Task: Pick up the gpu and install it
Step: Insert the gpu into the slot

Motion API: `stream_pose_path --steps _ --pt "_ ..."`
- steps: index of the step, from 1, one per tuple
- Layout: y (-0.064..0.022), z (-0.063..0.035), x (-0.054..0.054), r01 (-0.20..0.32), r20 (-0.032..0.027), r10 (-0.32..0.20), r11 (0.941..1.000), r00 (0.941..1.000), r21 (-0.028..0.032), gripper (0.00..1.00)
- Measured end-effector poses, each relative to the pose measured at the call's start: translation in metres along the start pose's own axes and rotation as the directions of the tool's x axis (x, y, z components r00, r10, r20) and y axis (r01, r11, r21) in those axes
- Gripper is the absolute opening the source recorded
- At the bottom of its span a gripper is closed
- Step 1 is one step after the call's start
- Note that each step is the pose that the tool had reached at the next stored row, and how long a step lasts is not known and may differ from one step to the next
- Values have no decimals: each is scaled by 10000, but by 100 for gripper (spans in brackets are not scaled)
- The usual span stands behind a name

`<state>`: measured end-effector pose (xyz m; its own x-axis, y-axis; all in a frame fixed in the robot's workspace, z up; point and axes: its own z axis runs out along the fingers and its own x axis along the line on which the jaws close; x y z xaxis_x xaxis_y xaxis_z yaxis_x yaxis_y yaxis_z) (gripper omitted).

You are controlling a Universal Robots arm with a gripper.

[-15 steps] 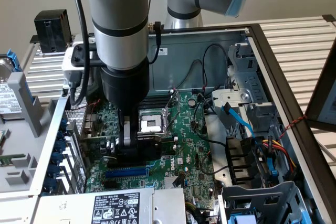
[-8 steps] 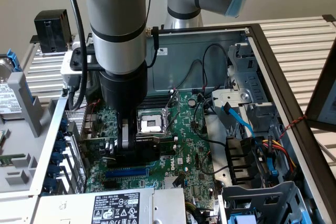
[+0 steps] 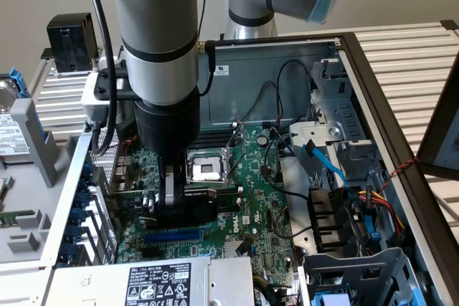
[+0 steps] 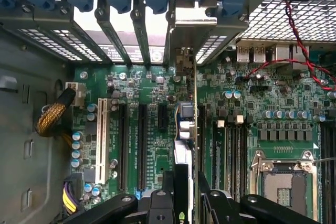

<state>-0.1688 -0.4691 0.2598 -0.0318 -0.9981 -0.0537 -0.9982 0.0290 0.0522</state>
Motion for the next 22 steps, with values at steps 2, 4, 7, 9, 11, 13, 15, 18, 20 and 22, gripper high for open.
stream_pose_path --steps 2,4,7,9,11,13,15,18,20,22 --pt "4 10 1 -11 2 11 10000 10000 1 27" --pt "4 20 2 -34 2 34 10000 10000 1 27" --pt "4 38 4 -66 3 66 10000 10000 3 27" --pt "4 45 8 -88 5 88 10000 10000 4 27" --pt "3 45 8 -90 3 90 10000 10000 -3 27" --pt "3 46 8 -90 4 90 10000 10000 -2 27" --pt "3 46 8 -90 5 90 10000 10000 -2 27" --pt "3 46 8 -89 5 89 10000 10000 -2 27" --pt "3 46 8 -90 5 90 10000 10000 -3 27" --pt "3 47 8 -90 4 90 10000 10000 -9 27"
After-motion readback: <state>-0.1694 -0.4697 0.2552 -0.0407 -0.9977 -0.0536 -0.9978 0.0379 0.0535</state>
